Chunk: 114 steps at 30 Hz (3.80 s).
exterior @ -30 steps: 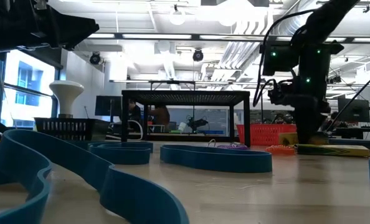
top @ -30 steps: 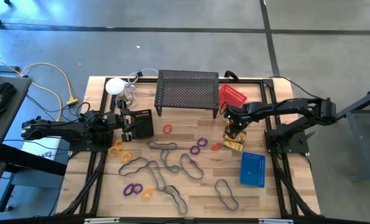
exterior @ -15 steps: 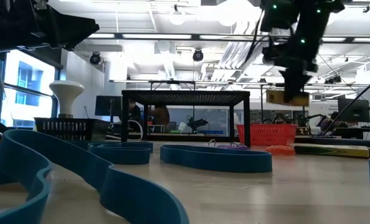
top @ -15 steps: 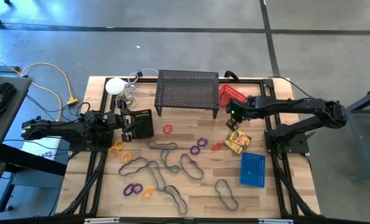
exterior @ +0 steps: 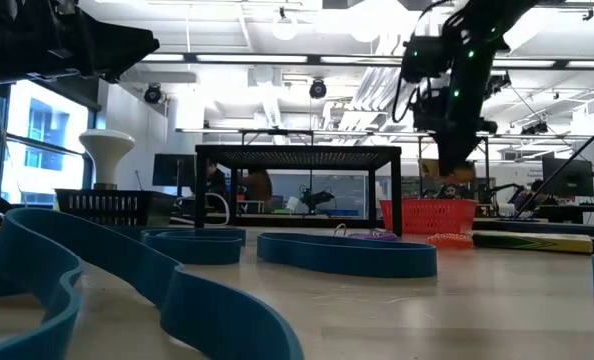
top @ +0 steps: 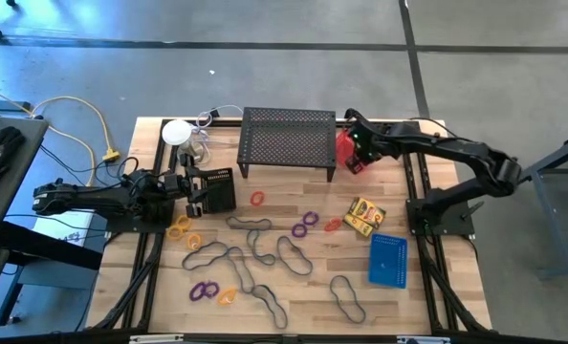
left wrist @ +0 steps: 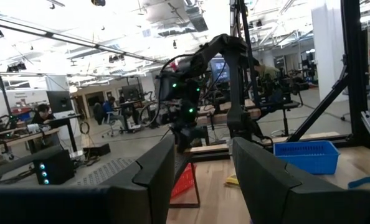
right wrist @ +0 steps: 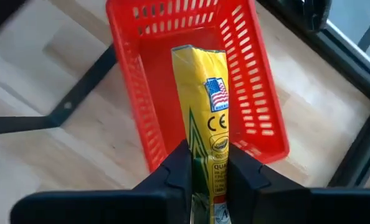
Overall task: Pick & Place Office Desk Supplies
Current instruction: Put the small crayon box into the red basket, then put the orange spring keychain into the black basket
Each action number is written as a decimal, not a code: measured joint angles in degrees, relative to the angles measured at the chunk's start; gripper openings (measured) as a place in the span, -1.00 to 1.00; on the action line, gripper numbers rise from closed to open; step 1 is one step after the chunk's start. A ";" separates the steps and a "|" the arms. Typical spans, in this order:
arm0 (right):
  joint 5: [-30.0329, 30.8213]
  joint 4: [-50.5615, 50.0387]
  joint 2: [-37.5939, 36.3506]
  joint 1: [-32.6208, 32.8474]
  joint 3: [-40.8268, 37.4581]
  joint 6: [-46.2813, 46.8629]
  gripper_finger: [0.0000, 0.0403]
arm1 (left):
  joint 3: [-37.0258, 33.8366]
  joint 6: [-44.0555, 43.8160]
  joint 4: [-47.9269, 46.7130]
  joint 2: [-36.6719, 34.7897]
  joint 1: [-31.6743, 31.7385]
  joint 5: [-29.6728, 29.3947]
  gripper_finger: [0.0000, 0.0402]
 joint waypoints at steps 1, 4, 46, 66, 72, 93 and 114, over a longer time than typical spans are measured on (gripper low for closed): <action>0.07 0.47 1.00 -0.10 0.00 -0.74 -0.72 | 0.00 0.00 0.00 -0.01 0.00 0.00 -0.22; 0.07 3.71 3.56 -0.48 -0.01 -2.96 -0.71 | 0.00 0.02 -0.02 0.00 0.00 0.00 -0.22; -18.51 1.74 -18.63 31.87 -2.01 -0.49 0.26 | 0.00 -6.15 -0.20 4.05 0.00 0.00 -0.22; -8.80 12.15 3.19 43.90 -5.64 2.22 0.06 | 1.66 -17.84 3.48 10.17 -0.20 5.70 -0.22; -8.28 13.90 9.96 43.90 -5.64 6.53 0.03 | 8.87 -16.86 -3.43 17.92 -2.84 6.66 -0.22; -1.02 20.19 18.93 44.45 -5.51 13.37 -0.20 | 10.16 -22.08 -11.01 23.71 -9.17 6.32 -0.22; 9.05 34.79 19.46 51.44 4.02 6.05 -0.94 | 10.36 -10.44 4.39 34.16 -20.71 -9.96 -0.22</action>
